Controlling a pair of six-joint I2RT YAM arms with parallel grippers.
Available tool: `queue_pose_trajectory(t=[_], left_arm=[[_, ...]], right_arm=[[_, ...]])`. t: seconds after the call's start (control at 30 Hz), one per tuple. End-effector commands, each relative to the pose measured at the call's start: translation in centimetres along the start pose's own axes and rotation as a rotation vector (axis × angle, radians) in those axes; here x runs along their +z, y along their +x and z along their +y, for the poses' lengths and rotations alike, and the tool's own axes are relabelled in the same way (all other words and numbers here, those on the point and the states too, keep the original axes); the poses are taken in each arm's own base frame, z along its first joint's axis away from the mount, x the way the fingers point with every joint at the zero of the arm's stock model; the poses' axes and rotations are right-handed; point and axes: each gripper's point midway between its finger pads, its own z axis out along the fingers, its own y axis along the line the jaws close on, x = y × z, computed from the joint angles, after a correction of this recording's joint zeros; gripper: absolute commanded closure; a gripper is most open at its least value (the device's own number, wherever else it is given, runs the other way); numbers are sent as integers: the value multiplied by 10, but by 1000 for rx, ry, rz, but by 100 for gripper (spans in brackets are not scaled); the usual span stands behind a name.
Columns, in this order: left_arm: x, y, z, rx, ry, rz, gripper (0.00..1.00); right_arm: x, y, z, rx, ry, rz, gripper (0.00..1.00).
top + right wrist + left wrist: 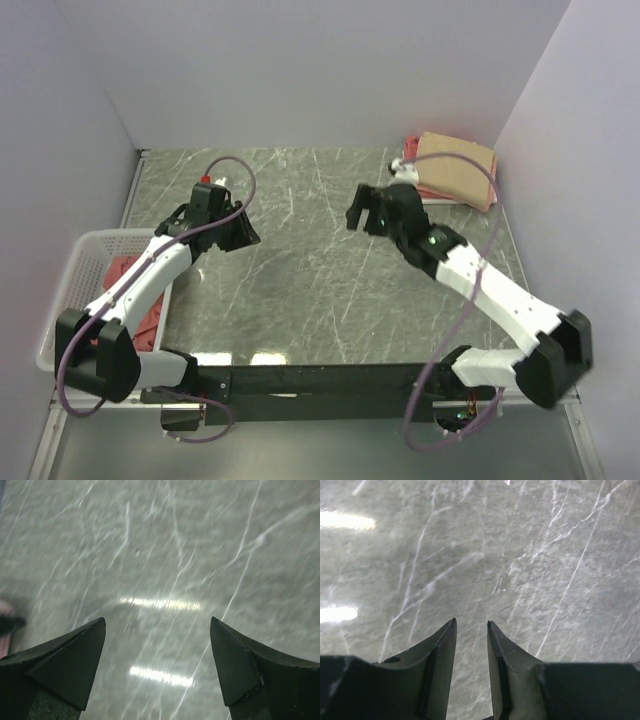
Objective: Fold and stack the t-shirts
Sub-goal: Reset both grippers
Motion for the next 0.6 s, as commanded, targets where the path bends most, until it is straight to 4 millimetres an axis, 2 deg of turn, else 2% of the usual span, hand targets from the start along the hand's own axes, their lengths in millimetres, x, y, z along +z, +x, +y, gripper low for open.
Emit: queue_pose_trajectory(t=[0.0, 0.03, 0.07, 0.1, 0.23, 0.33, 0.57], left_arm=[[-15, -1, 13, 24, -39, -67, 63], [-22, -2, 12, 26, -28, -87, 63], [-24, -2, 13, 24, -33, -99, 63], [-29, 1, 15, 25, -28, -112, 62], [-40, 5, 20, 29, -22, -154, 61], [-43, 8, 23, 31, -23, -170, 60], [-43, 5, 21, 40, -18, -171, 61]], right_arm=[[-34, 3, 24, 143, -169, -70, 9], [-39, 10, 22, 157, -185, -55, 9], [-39, 25, 15, 157, -177, -30, 9], [-50, 27, 11, 160, -184, -37, 9], [-62, 47, -18, 154, -122, -36, 5], [-70, 46, -32, 159, -91, -75, 0], [-75, 38, -34, 166, -86, -102, 0]])
